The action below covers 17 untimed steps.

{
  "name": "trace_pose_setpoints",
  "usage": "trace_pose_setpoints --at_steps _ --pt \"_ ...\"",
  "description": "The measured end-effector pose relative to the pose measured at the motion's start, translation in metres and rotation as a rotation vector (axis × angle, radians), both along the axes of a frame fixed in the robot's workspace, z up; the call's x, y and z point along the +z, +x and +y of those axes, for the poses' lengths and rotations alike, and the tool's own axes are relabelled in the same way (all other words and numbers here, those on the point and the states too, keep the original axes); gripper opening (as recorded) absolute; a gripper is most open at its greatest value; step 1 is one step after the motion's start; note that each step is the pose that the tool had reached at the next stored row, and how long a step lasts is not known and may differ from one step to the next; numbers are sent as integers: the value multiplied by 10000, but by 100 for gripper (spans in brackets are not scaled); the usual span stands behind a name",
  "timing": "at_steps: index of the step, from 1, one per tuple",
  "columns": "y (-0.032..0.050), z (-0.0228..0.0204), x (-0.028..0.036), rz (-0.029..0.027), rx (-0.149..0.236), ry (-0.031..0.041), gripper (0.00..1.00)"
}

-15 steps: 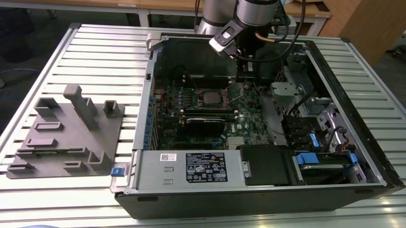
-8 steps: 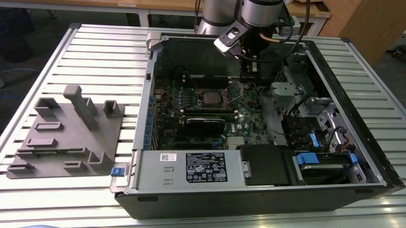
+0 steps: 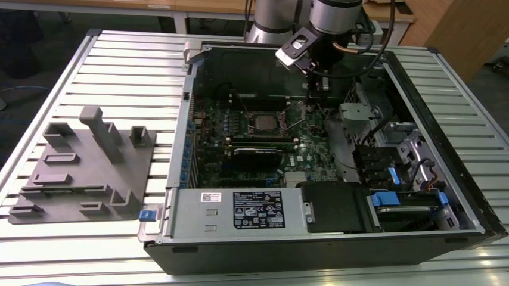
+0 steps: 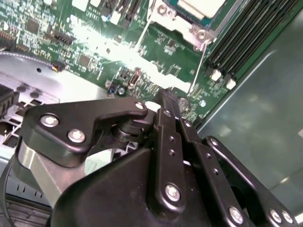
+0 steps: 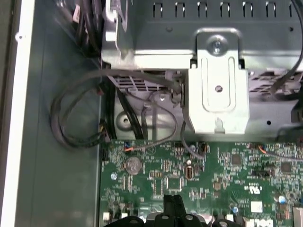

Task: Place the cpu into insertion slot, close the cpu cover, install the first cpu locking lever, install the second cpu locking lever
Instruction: 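Close the cpu cover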

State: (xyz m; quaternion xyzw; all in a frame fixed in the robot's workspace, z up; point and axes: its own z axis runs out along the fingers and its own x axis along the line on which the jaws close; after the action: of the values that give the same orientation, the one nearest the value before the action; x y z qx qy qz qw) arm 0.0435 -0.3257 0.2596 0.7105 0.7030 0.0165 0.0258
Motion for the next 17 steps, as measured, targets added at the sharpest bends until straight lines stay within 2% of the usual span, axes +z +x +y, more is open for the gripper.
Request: trace_pose_setpoints --at_steps 3,9,13,17 --pt "44 3 0 5 0 -35 11" --pt "45 3 -1 4 -1 -47 11" --pt "53 3 -9 61 -1 -62 11" --pt "53 3 -10 63 -1 -63 11"
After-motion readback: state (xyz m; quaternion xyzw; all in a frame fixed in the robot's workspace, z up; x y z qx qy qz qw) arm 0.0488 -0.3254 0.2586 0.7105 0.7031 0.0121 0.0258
